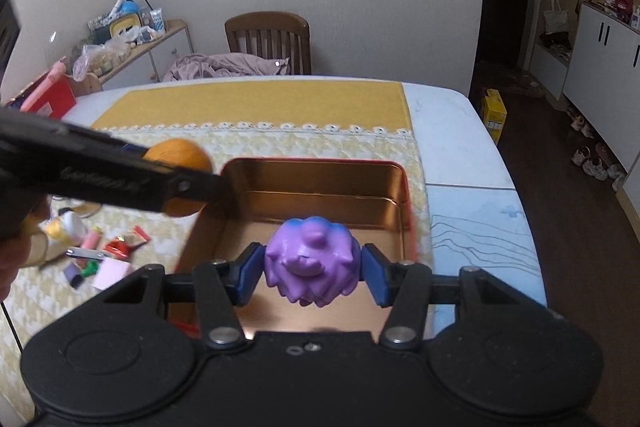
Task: Organize rigid objects
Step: 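Carry the orange and purple toy into the red tin and open both tools, then withdraw both tools from the red tin back toward the remaining objects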
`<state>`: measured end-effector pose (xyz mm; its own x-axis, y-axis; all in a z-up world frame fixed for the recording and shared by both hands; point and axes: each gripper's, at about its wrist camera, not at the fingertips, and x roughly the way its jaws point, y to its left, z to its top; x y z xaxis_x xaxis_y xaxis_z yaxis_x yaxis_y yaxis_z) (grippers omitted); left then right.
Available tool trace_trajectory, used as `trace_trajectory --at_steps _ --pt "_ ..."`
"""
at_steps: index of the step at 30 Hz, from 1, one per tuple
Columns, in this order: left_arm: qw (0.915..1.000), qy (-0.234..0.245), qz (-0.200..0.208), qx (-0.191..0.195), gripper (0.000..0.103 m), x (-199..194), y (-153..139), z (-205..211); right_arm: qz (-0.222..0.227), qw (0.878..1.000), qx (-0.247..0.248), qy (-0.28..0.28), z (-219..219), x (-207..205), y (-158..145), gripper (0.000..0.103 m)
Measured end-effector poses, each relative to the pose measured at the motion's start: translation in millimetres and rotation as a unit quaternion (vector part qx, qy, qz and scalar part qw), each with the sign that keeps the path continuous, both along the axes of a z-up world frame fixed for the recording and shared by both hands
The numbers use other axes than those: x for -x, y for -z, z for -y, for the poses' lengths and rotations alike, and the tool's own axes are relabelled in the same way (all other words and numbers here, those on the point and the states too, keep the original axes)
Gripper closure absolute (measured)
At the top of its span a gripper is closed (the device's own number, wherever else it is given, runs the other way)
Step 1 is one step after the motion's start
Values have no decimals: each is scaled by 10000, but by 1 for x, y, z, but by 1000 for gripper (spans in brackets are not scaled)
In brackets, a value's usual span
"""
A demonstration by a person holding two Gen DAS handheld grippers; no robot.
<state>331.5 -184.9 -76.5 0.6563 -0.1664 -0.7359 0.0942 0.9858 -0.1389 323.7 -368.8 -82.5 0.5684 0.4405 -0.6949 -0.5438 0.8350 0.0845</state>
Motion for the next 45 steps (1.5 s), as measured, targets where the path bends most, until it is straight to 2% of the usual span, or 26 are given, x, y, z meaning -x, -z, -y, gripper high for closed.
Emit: trace_trajectory --at_steps 5,13,19,25,30,36,42,45 --pt "9997 61 -157 -183 51 -33 22 19 15 9993 277 -269 -4 -14 18 50" --pt "9989 36 -420 -185 51 -69 52 36 -59 9972 595 -452 -8 -31 43 51" --pt "9981 36 -569 -216 51 -82 67 42 -3 9937 849 -726 -16 -35 53 51" --pt "9969 36 -749 -246 51 -90 78 41 88 9925 883 -843 -21 -35 54 51" --pt "9969 5 -780 -97 51 -93 80 36 -31 9942 769 -754 -17 -36 53 50" --pt "9963 -55 -849 -140 50 -92 79 35 -125 9949 701 -708 -15 -34 52 49" --pt "9968 -47 -715 -360 39 -84 71 39 -109 9964 569 -617 -9 -32 49 42" --pt "9975 -9 -583 -410 37 -76 63 40 -114 9970 500 -587 -7 -34 46 41"
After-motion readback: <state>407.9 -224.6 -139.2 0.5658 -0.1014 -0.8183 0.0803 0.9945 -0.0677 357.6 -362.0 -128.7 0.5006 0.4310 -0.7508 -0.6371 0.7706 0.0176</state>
